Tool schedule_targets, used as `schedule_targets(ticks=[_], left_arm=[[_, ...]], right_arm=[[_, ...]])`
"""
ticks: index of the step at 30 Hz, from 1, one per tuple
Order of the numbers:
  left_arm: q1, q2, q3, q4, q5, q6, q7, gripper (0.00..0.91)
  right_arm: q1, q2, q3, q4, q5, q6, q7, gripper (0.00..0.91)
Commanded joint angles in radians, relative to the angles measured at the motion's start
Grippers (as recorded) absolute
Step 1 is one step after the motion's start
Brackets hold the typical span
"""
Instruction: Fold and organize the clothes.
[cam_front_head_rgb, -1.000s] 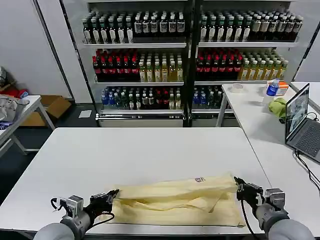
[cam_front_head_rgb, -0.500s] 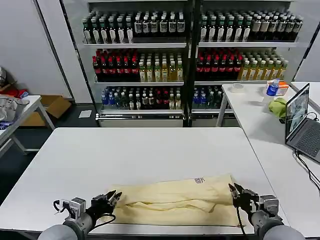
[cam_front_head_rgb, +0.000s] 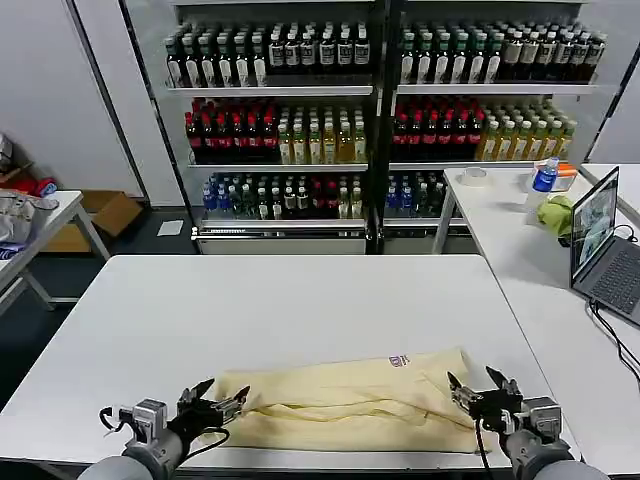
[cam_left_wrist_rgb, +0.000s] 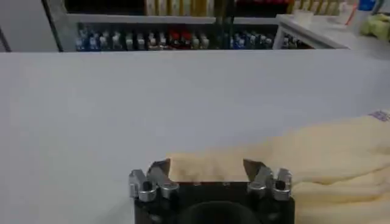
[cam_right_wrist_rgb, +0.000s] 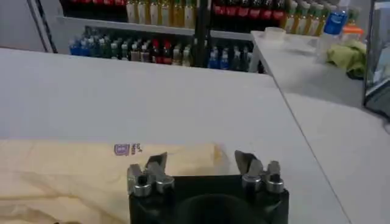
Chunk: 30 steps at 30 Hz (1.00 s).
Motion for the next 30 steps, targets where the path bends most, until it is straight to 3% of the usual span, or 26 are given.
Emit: schedule_targets(ticks=[1,5,6,7,8,10,12,17,30], left_arm=[[0.050,-0.072,0.012,-0.010,0.028,0.000,-0.036,0.907],[0.043,-0.100,0.034,0.005,0.048,0.000,-0.044,0.907],[0.041,-0.104,0.037,0.007,0.051,0.000,-0.047,0.846],[0.040,-0.108,0.040,0.007,0.052,0.000,-0.047,0.736],[0.040,-0.111,0.042,0.008,0.054,0.000,-0.047,0.453],[0.040,-0.114,0.048,0.011,0.060,-0.002,-0.048,0.181],[0.040,-0.119,0.053,0.023,0.068,-0.006,-0.049,0.071],[0.042,-0.129,0.057,0.025,0.068,-0.007,-0.054,0.010],[0.054,-0.149,0.030,0.012,0.019,-0.011,-0.053,0.010]], right_arm=[[-0.017,0.004,0.008,0.008,-0.013,0.001,0.000,0.907],[-0.018,0.006,0.008,0.012,-0.014,0.001,0.001,0.907],[-0.019,0.006,0.010,0.013,-0.014,0.001,0.002,0.907],[-0.020,0.005,0.012,0.014,-0.014,0.001,0.001,0.907],[-0.021,0.005,0.013,0.015,-0.014,0.001,0.001,0.907],[-0.026,0.003,0.019,0.019,-0.013,0.001,0.001,0.907],[-0.028,0.003,0.022,0.021,-0.013,0.001,0.001,0.907],[-0.034,0.002,0.028,0.029,-0.012,0.001,0.001,0.907],[-0.038,-0.001,0.036,0.039,-0.009,0.001,0.005,0.907]])
